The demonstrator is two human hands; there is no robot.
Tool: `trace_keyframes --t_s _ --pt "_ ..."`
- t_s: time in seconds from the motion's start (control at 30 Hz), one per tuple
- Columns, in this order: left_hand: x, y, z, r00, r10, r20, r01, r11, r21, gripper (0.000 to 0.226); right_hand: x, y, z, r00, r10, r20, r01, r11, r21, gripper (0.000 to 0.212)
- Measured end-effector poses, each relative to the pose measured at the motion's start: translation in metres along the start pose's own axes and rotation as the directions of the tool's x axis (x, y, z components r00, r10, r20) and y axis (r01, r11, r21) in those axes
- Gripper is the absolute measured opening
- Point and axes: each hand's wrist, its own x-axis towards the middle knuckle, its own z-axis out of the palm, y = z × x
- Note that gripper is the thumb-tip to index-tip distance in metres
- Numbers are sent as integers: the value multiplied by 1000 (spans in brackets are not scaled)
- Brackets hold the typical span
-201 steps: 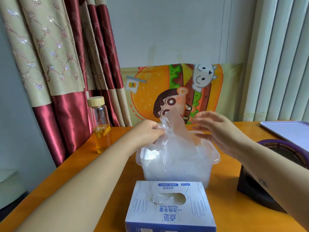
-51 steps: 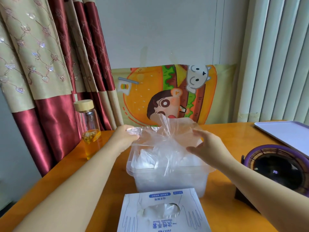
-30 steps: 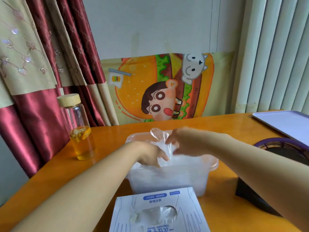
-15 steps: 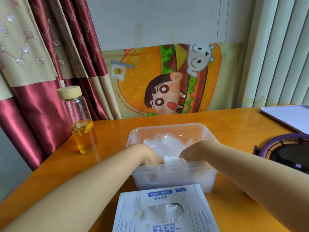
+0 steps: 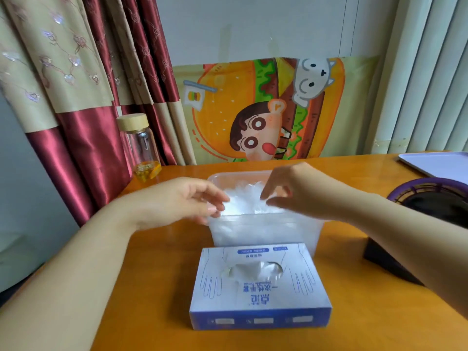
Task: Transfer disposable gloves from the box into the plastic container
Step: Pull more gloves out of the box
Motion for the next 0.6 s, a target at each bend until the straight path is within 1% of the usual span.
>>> trace_keyframes --t_s 0.03,0.07,0.13,0.17,0.2,0.23,0.27,0.3,0.37,0.47,0.53,0.6 --pt "-5 -5 7 999 -17 42 15 999 30 24 -8 -9 5 995 -58 83 56 998 32 17" --pt "-12 -11 18 995 -52 86 46 996 76 25 -17 -19 16 974 -105 199 97 994 49 19" --pt "-14 -18 39 979 -123 164 77 962 262 29 -26 -28 41 903 -146 405 152 988 18 29" --pt "-12 -20 48 970 -152 189 66 916 397 37 -28 -27 51 876 -138 462 161 987 -10 33" --pt "-11 -24 57 964 -170 204 41 856 515 52 -30 -27 58 864 -122 488 156 987 -29 36" --pt "-10 -27 64 961 -182 208 23 802 597 64 -30 -28 62 861 -112 497 153 987 -43 38" --pt "-9 -30 69 961 -184 205 11 769 639 71 -29 -29 65 861 -112 496 166 984 -65 38" --pt "-8 -34 73 959 -191 208 8 755 656 73 -27 -29 69 859 -125 496 200 974 -102 37" --pt "-9 -39 76 955 -206 213 14 750 661 72 -25 -31 77 859 -144 491 241 960 -142 33" --pt "-10 -39 76 954 -212 212 19 748 663 70 -22 -35 80 884 -139 446 206 973 -105 26" --pt "-12 -37 77 957 -209 203 25 754 656 69 -23 -38 76 901 -173 399 228 969 -95 23" --pt "-11 -37 77 960 -199 198 26 766 643 69 -28 -39 68 927 -181 329 218 972 -81 21"
